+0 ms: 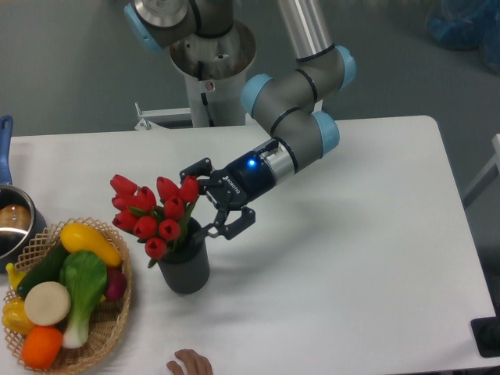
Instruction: Insert the flowers into the vase
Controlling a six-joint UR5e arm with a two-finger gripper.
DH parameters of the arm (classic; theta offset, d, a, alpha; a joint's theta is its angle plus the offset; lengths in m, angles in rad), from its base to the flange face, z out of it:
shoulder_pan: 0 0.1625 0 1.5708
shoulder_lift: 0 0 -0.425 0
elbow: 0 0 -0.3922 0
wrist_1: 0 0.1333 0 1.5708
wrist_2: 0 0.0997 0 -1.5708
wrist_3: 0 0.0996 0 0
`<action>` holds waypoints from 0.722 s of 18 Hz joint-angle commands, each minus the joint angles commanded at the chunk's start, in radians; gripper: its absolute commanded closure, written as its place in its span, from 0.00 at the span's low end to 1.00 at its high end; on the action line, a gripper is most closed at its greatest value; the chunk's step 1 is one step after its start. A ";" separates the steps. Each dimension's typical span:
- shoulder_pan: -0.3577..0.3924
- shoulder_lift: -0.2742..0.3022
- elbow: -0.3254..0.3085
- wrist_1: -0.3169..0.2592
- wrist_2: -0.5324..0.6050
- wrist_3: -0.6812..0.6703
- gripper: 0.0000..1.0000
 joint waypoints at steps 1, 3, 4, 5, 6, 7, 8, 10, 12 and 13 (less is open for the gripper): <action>0.008 0.017 0.003 -0.002 0.038 -0.002 0.00; 0.040 0.049 0.009 0.000 0.138 0.000 0.00; 0.049 0.069 0.011 -0.002 0.185 0.000 0.00; 0.057 0.087 0.017 -0.002 0.230 -0.005 0.00; 0.067 0.109 0.031 -0.003 0.283 -0.015 0.00; 0.077 0.124 0.043 -0.003 0.345 -0.020 0.00; 0.084 0.139 0.058 -0.003 0.414 -0.023 0.00; 0.097 0.179 0.080 -0.003 0.628 -0.014 0.00; 0.100 0.224 0.136 -0.006 0.877 -0.023 0.00; 0.103 0.242 0.156 -0.008 0.973 -0.023 0.00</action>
